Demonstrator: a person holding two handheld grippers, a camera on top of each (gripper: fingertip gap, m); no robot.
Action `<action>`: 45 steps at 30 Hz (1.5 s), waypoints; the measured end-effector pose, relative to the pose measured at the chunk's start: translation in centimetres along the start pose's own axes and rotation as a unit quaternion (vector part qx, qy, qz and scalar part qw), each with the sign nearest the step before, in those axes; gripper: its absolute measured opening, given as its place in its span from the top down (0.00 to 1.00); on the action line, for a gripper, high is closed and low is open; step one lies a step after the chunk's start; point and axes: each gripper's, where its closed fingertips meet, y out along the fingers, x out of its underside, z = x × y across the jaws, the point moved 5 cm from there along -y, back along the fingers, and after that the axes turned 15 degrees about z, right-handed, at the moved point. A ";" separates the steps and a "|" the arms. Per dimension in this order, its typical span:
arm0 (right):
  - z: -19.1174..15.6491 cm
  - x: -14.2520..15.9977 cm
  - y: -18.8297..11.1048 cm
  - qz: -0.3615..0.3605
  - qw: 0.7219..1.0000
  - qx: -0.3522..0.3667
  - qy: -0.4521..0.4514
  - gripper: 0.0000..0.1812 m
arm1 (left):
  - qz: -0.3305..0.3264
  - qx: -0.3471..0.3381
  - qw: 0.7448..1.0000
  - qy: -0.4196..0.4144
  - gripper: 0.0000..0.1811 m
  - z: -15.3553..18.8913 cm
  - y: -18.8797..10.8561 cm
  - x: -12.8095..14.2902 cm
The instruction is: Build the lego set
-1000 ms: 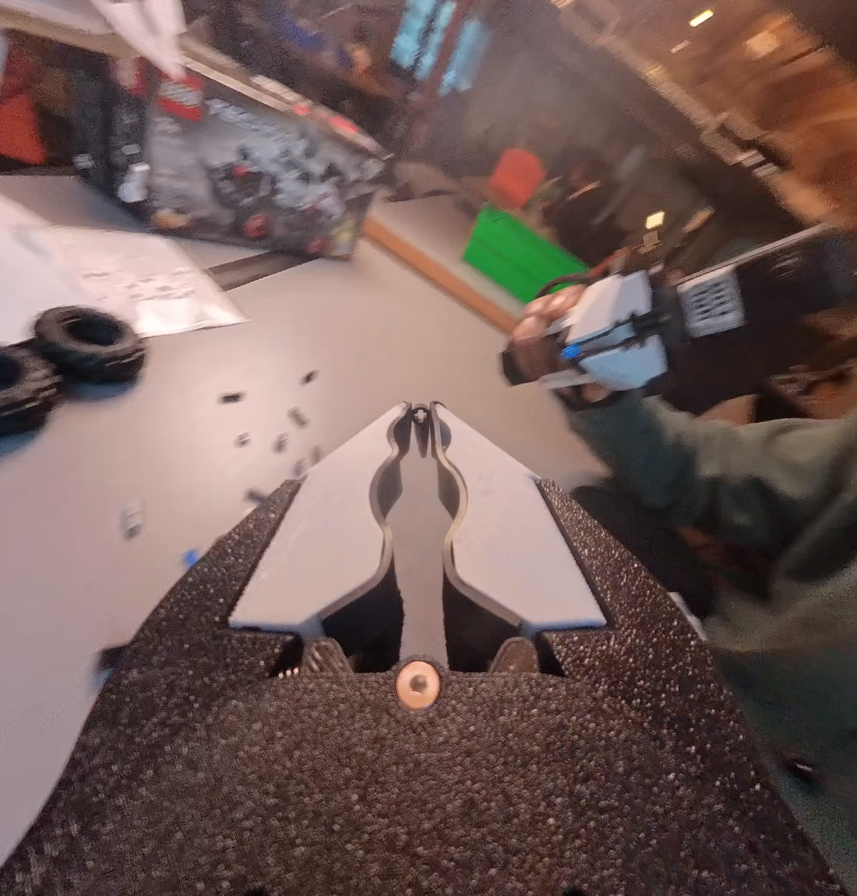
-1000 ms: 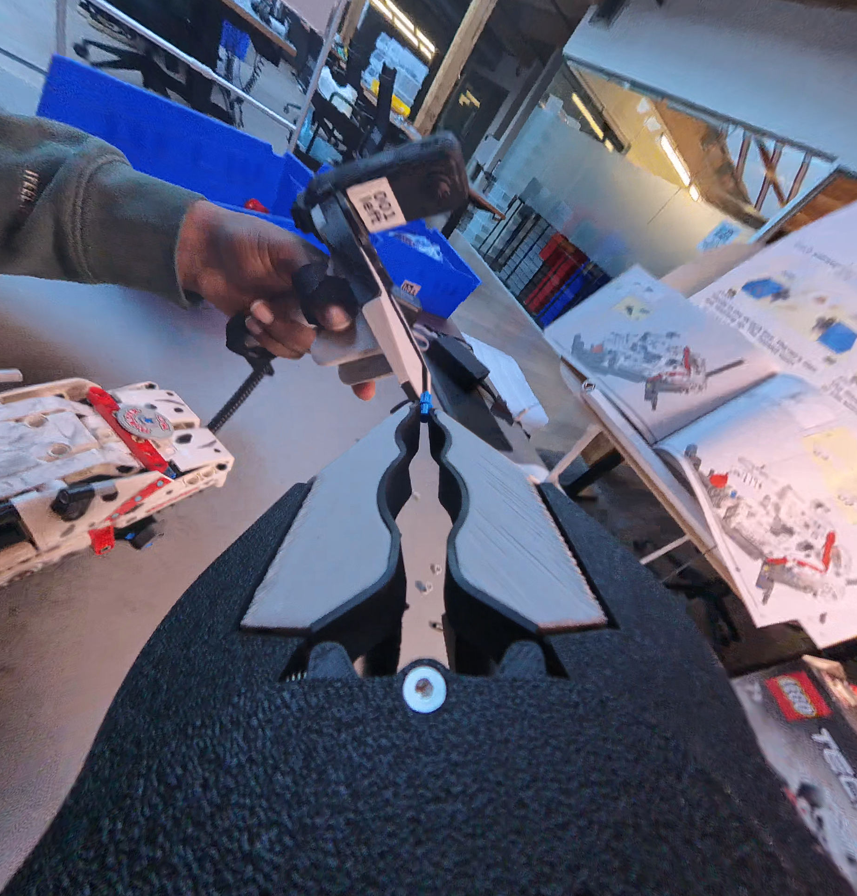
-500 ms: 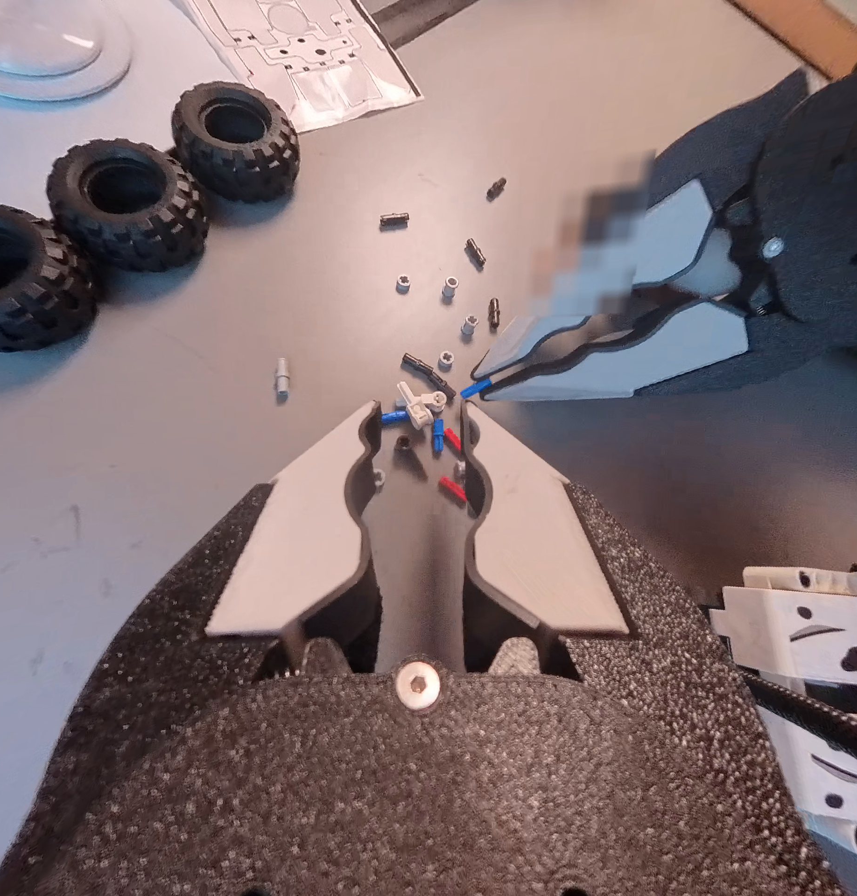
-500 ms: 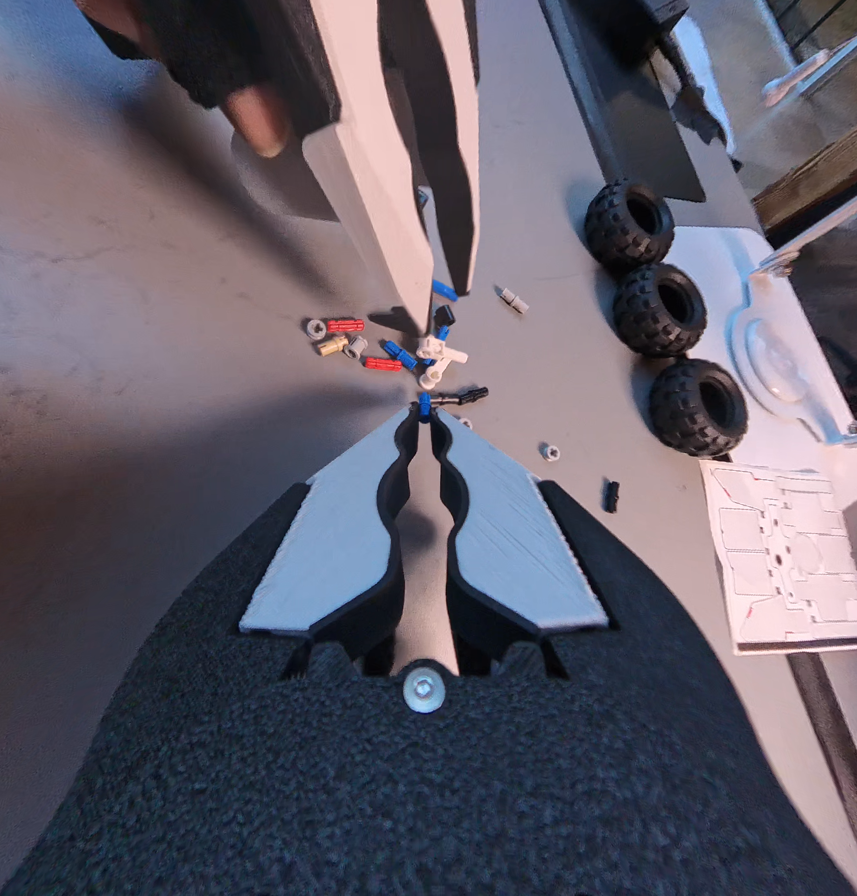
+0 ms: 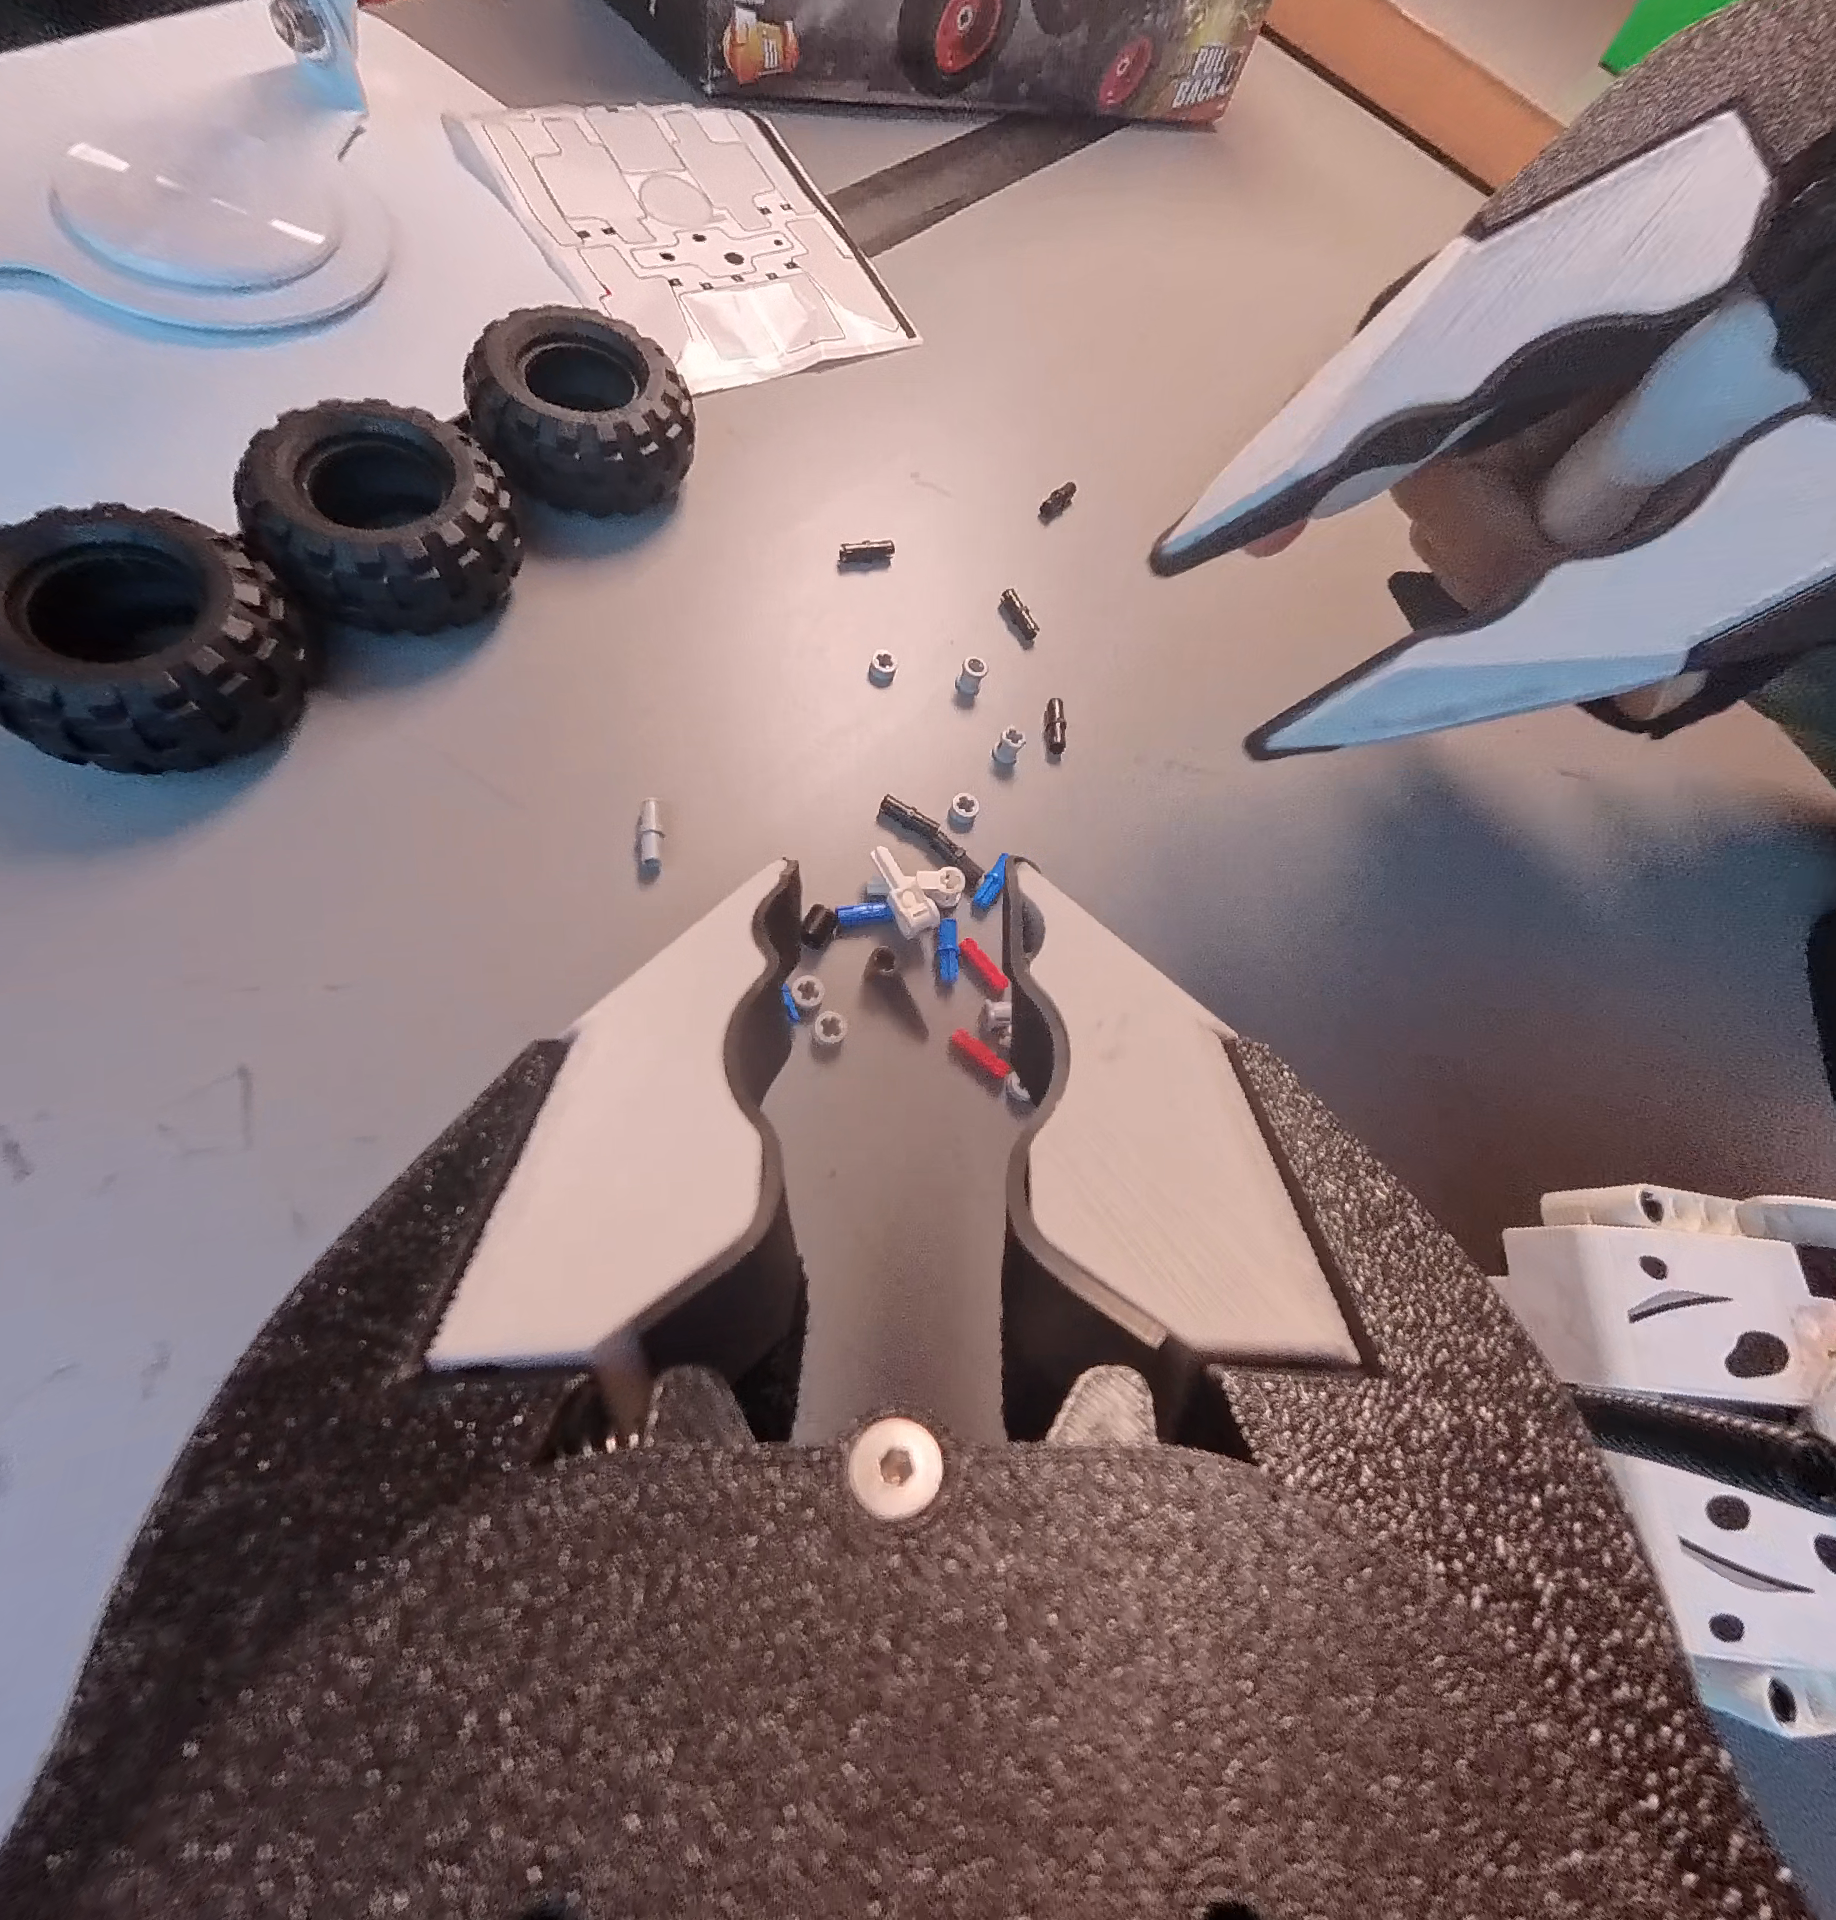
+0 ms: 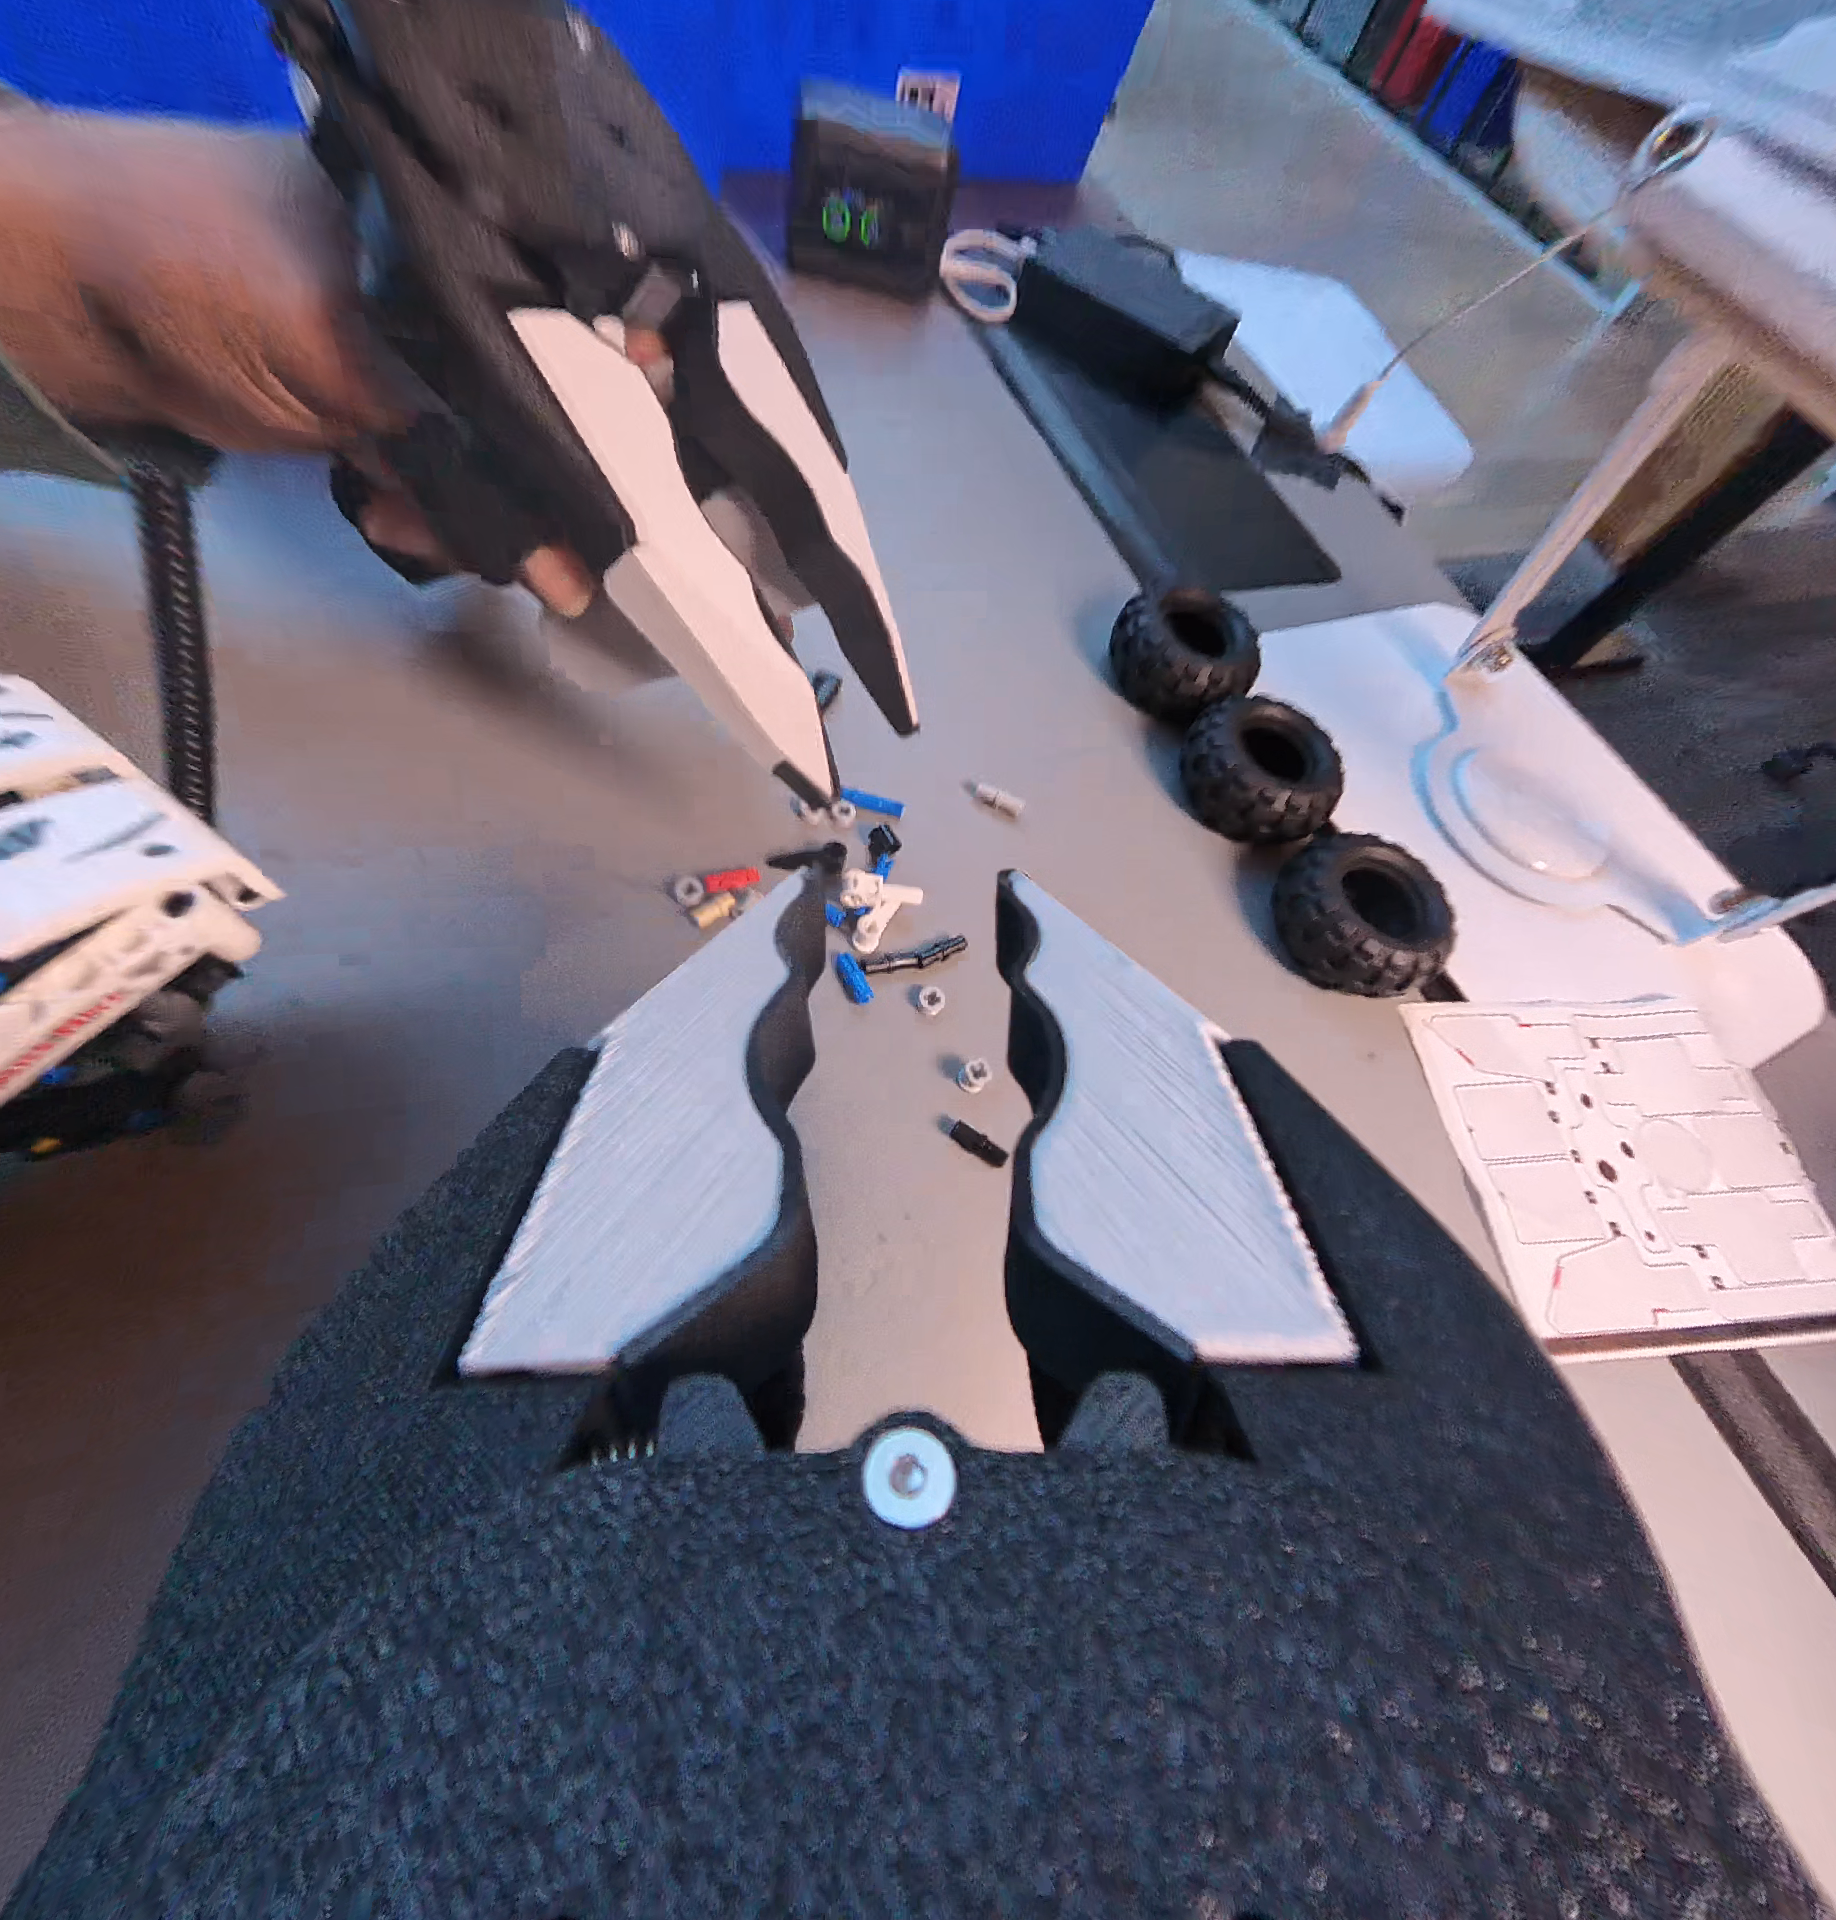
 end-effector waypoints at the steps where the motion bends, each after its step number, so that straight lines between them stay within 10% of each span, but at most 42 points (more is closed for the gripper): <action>1: -0.1 -0.8 -0.8 0.018 1.000 0.003 0.007 0.83 | 0.009 0.002 1.000 0.004 0.80 0.2 -0.2 -0.4; 17: -12.3 -3.4 -10.9 0.058 0.995 -0.061 0.047 0.88 | 0.228 0.033 0.953 0.196 0.62 10.7 -9.9 -11.8; 20: -14.5 -3.5 -11.4 0.052 0.994 -0.066 0.068 0.86 | 0.225 0.027 0.950 0.215 0.62 12.3 -11.6 -10.2; 27: -19.8 -1.3 -9.8 -0.077 0.991 -0.024 0.107 0.49 | 0.149 0.000 0.974 0.173 0.61 13.0 -14.5 -0.6; 40: -14.1 0.5 -8.7 -0.089 0.983 -0.159 0.035 0.59 | 0.191 -0.029 0.977 0.087 0.62 10.8 -14.4 3.2; 45: -9.6 2.0 -8.7 -0.098 0.989 -0.108 0.019 0.70 | 0.188 -0.045 0.977 0.095 0.61 10.4 -14.1 3.5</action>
